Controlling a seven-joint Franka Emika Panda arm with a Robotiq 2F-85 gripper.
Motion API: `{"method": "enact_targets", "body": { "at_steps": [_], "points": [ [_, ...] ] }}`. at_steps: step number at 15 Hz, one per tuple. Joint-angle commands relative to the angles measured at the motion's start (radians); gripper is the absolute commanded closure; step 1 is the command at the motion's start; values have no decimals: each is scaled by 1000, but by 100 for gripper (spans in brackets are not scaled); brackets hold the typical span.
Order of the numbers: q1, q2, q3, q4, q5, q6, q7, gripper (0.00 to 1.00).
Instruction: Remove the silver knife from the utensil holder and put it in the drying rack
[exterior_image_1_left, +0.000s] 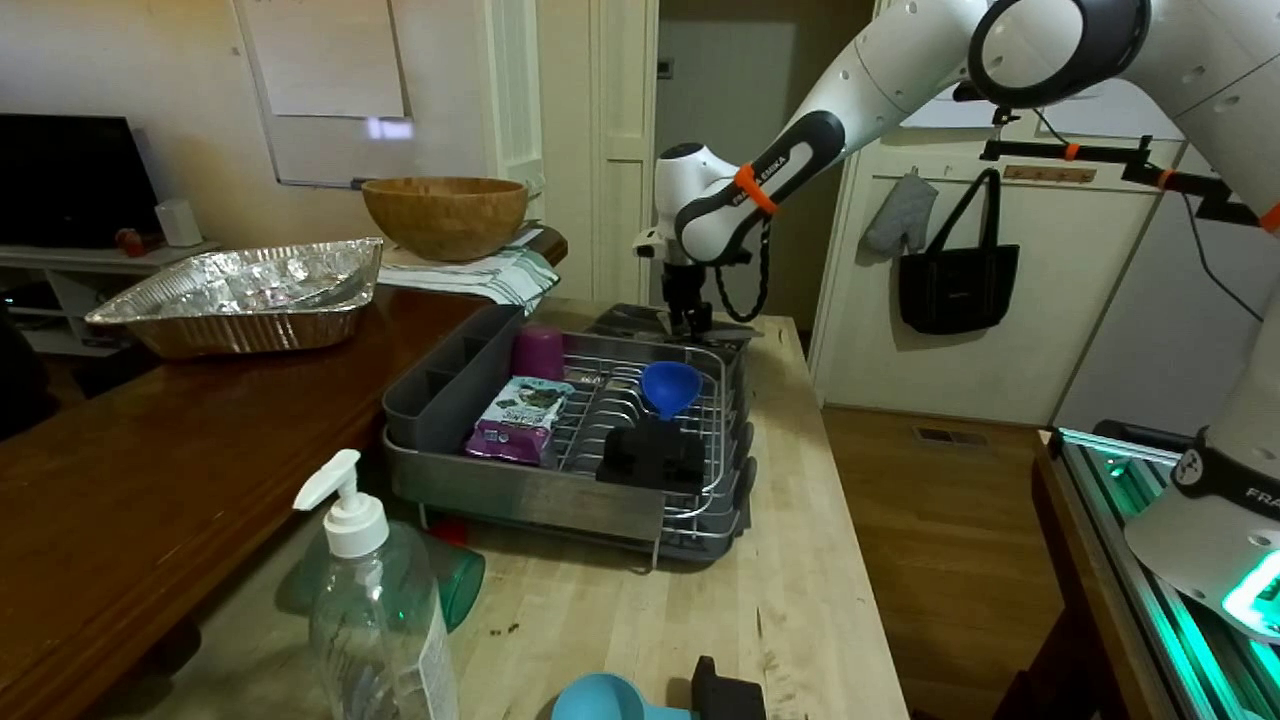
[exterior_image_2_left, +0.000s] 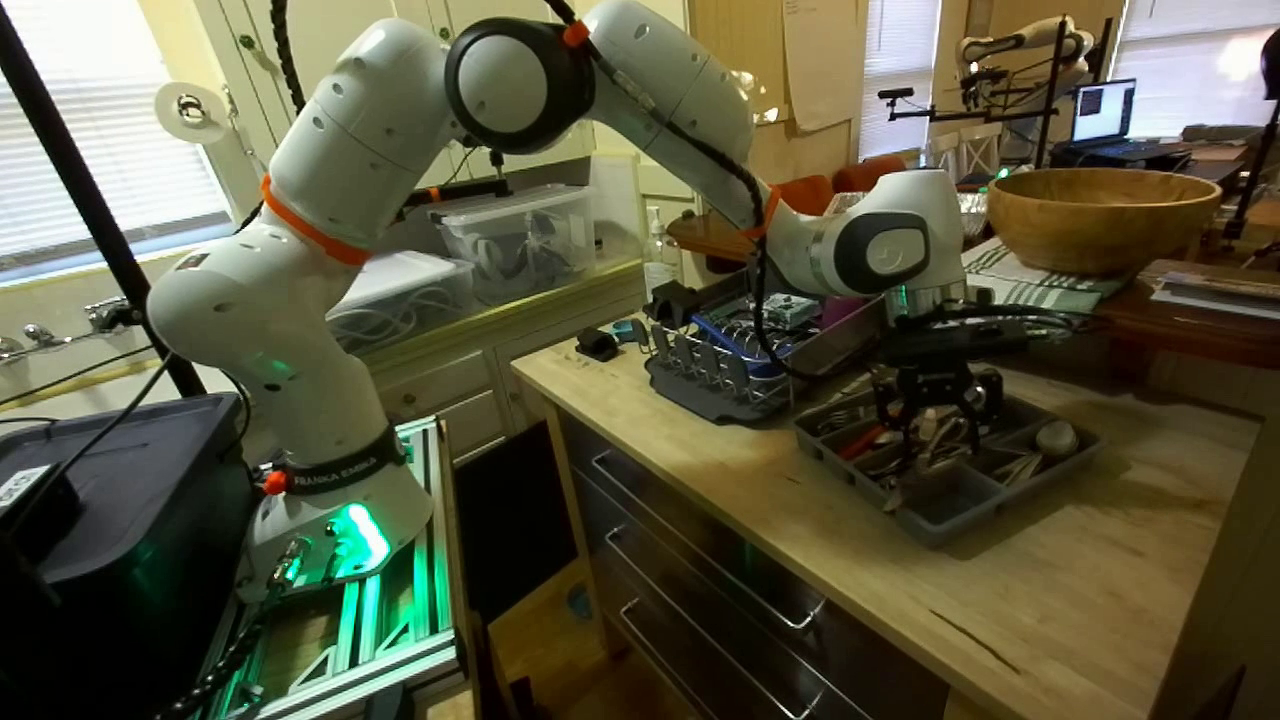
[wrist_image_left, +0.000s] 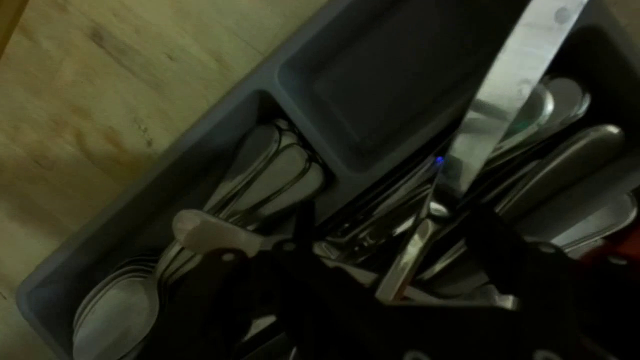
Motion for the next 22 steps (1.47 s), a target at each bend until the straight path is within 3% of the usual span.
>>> {"method": "enact_targets", "body": {
  "at_steps": [1,3,7,13,14,17,18,22],
  "points": [
    [17,-57,1,-91,-16,31,-11,26],
    [24,-67,-5,-105,-20,27,-2,30],
    [22,-73,-2,-116,-12,8,-5,56],
    [12,-56,-3,-100,1,-23,-7,60],
    [11,-53,-4,-95,4,-32,-6,76],
    [21,-63,-16,-98,-4,-54,18,97],
    [26,-69,-22,-100,-10,-58,28,100],
    [49,-97,-50,-123,-40,-55,70,96]
  ]
}}
